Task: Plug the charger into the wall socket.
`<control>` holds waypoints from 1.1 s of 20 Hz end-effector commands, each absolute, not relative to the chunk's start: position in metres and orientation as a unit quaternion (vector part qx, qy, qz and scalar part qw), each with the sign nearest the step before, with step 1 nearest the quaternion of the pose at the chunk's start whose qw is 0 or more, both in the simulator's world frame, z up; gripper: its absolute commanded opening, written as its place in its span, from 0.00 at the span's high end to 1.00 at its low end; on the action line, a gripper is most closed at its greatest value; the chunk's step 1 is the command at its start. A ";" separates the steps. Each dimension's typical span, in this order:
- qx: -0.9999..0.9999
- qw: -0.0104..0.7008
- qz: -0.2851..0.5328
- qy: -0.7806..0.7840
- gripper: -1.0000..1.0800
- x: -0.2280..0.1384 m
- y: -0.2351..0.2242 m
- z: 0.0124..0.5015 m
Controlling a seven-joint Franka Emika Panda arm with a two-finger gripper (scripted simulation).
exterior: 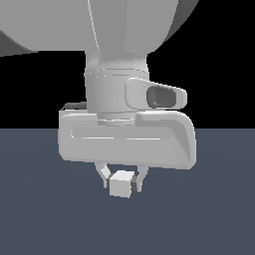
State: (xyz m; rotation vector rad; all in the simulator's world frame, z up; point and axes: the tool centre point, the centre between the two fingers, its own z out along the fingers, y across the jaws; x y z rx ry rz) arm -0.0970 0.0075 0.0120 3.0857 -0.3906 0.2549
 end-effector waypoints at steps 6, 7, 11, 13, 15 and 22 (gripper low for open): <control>0.989 0.010 0.082 -0.125 1.00 -0.097 0.008 0.012; 0.989 0.010 0.082 -0.125 1.00 -0.097 0.008 0.012; 0.989 0.010 0.082 -0.124 1.00 -0.096 0.008 0.013; 0.989 0.010 0.082 -0.122 1.00 -0.094 0.009 0.015; 0.990 0.010 0.082 -0.117 1.00 -0.091 0.010 0.019; 0.993 0.008 0.083 -0.087 1.00 -0.068 0.021 0.046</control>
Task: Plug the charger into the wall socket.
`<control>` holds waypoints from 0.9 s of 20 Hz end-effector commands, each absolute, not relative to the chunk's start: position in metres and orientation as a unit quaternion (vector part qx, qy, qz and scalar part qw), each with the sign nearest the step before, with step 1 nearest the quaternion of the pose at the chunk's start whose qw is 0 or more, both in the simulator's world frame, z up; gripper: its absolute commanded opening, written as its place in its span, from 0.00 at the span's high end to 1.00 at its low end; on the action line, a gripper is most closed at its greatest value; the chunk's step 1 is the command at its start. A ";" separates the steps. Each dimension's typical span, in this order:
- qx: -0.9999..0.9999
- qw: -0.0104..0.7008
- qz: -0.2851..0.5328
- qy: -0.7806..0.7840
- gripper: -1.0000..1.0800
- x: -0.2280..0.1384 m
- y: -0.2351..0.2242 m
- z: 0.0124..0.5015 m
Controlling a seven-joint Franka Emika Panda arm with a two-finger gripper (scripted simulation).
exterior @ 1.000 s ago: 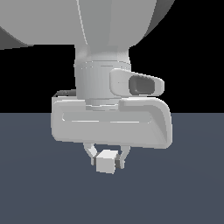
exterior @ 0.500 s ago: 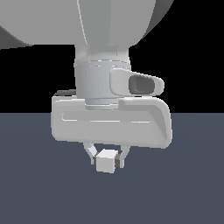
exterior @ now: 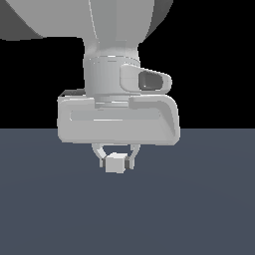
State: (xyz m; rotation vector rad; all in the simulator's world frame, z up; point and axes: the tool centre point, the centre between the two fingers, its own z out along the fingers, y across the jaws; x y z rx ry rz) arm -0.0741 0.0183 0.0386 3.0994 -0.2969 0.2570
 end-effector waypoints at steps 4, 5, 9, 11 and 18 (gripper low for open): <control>0.995 0.006 0.083 -0.062 1.00 -0.049 0.033 0.069; 0.995 0.005 0.083 -0.056 1.00 -0.045 0.035 0.073; 0.996 0.004 0.083 -0.037 1.00 -0.031 0.045 0.089; 0.996 0.003 0.083 -0.030 1.00 -0.027 0.048 0.095; 0.996 0.002 0.083 -0.022 1.00 -0.020 0.053 0.101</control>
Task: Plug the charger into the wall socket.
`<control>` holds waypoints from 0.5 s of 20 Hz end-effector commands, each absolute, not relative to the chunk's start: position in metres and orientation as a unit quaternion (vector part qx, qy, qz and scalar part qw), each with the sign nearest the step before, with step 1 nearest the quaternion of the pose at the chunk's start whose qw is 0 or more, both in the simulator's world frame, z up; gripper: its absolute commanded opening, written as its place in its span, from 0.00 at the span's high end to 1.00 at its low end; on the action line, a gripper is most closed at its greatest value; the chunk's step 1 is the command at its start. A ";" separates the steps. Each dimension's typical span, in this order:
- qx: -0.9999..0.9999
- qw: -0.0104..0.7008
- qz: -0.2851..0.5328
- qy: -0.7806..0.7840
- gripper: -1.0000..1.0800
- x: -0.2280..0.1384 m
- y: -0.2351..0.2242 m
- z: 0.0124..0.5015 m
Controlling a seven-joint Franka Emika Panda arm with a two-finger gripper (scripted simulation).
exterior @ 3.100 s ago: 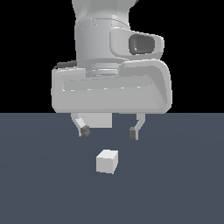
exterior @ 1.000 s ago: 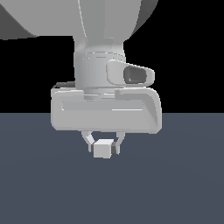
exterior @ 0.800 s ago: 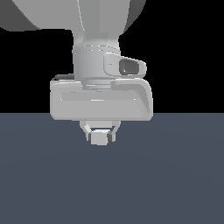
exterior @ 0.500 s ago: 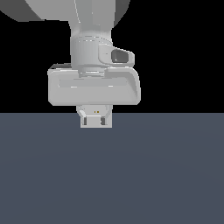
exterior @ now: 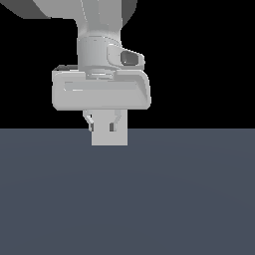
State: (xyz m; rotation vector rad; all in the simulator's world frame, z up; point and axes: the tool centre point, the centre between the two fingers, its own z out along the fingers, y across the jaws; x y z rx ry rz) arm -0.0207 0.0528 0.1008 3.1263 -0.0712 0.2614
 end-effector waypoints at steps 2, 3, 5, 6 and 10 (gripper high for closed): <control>0.996 0.002 0.083 -0.023 1.00 -0.021 0.053 0.100; 0.996 0.002 0.083 -0.023 1.00 -0.021 0.053 0.100; 0.996 0.002 0.083 -0.023 1.00 -0.021 0.053 0.100; 0.996 0.002 0.083 -0.023 1.00 -0.021 0.053 0.100; 0.996 0.002 0.083 -0.023 1.00 -0.018 0.052 0.100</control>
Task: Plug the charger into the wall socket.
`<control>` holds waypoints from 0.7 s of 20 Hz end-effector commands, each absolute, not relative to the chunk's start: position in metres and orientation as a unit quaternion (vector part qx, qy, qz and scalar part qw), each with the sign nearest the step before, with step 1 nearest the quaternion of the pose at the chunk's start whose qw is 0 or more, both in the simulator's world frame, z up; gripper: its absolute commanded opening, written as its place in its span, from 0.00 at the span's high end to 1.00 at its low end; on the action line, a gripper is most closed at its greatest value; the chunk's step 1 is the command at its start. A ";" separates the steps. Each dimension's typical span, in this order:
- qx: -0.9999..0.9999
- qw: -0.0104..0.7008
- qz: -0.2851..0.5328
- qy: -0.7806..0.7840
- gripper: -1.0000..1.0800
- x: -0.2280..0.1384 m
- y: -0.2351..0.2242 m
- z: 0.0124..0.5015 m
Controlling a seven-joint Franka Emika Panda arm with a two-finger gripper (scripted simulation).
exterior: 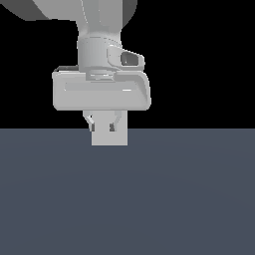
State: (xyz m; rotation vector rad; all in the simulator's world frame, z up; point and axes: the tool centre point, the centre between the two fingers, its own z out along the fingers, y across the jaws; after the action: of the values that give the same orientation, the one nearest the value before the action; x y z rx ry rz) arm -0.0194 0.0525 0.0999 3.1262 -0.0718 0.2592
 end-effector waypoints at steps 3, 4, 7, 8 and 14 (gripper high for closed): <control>0.996 0.002 0.083 -0.023 1.00 -0.012 0.052 0.100; 0.996 0.002 0.083 -0.023 1.00 -0.009 0.052 0.100; 0.996 0.002 0.083 -0.023 1.00 0.001 0.052 0.100; 0.996 0.002 0.083 -0.023 1.00 0.005 0.051 0.100; 0.996 0.002 0.083 -0.023 1.00 0.024 0.050 0.100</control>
State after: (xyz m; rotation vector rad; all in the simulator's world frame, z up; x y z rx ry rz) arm 0.0195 0.0506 0.0998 3.1262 -0.0722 0.2595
